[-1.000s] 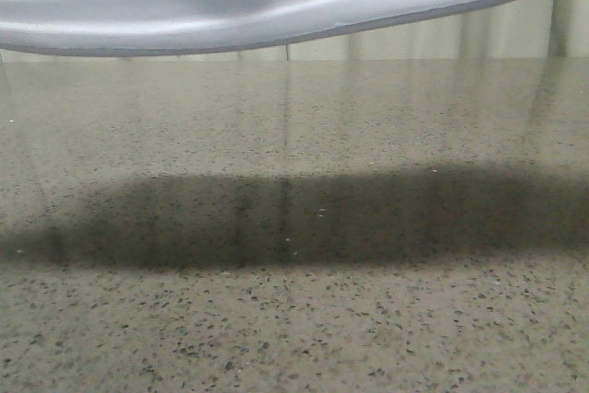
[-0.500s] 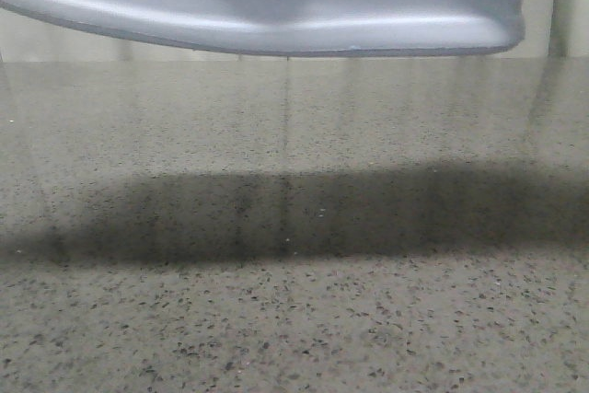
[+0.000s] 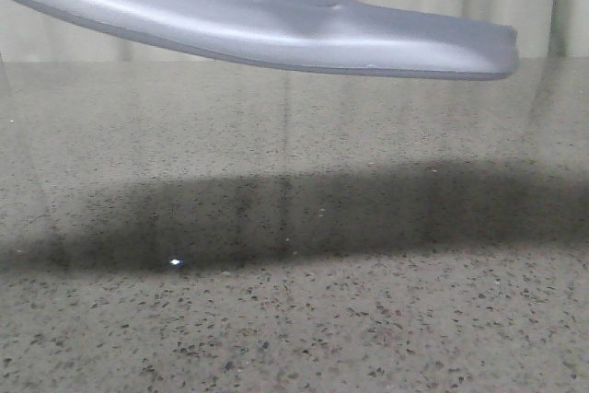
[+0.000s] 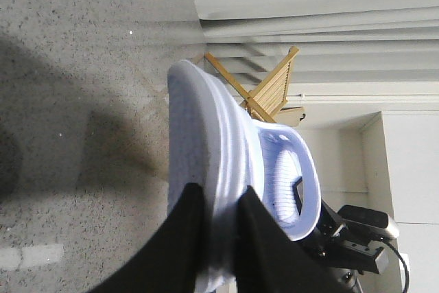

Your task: Insert blue slippers together front up

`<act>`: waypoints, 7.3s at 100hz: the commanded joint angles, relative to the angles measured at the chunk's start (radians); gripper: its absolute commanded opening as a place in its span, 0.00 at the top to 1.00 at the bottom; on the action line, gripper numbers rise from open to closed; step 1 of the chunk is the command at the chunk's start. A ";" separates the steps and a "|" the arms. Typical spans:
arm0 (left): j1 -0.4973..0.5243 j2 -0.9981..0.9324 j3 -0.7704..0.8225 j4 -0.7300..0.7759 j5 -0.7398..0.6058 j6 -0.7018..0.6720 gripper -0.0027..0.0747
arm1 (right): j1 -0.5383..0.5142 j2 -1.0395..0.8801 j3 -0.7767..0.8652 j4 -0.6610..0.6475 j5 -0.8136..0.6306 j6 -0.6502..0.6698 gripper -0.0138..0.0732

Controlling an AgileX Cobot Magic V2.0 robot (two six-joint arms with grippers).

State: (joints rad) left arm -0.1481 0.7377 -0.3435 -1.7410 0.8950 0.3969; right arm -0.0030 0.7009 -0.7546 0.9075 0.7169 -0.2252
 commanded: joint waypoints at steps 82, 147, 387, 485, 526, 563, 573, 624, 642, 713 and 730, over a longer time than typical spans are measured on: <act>-0.013 -0.005 -0.027 -0.120 0.144 -0.001 0.94 | 0.001 0.035 0.149 0.419 -0.014 -0.284 0.96; -0.013 -0.005 -0.027 -0.120 0.202 0.003 0.94 | 0.042 0.179 0.149 0.618 0.179 -0.494 0.96; -0.011 0.317 -0.130 -0.120 -0.057 0.390 0.94 | 0.171 -0.188 0.143 0.414 -0.562 -0.893 0.41; -0.011 0.379 -0.130 -0.097 -0.281 0.594 0.29 | 0.171 -0.188 0.143 0.414 -0.520 -0.893 0.41; -0.011 0.294 -0.212 -0.120 -0.471 0.954 0.29 | 0.171 -0.188 0.149 0.361 -0.605 -0.893 0.41; -0.011 -0.119 -0.176 0.064 -0.686 1.044 0.29 | 0.171 -0.239 0.184 0.160 -0.590 -0.893 0.41; -0.011 -0.222 -0.129 0.080 -0.706 1.044 0.29 | 0.171 -0.310 0.229 0.156 -0.618 -0.893 0.41; -0.011 -0.534 0.152 0.151 -0.731 1.044 0.29 | 0.171 -0.672 0.537 0.151 -0.666 -0.893 0.41; -0.011 -0.537 0.192 0.159 -0.742 1.044 0.31 | 0.171 -0.706 0.615 0.151 -0.717 -0.893 0.43; -0.011 -0.537 0.207 0.159 -0.738 1.044 0.94 | 0.171 -0.706 0.618 0.151 -0.758 -0.893 0.96; -0.011 -0.537 0.207 0.150 -0.734 1.044 0.94 | 0.171 -0.706 0.618 0.151 -0.758 -0.893 0.96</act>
State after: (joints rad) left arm -0.1535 0.1916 -0.1063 -1.5699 0.1569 1.4418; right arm 0.1666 -0.0089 -0.1135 1.0607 0.0000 -1.1005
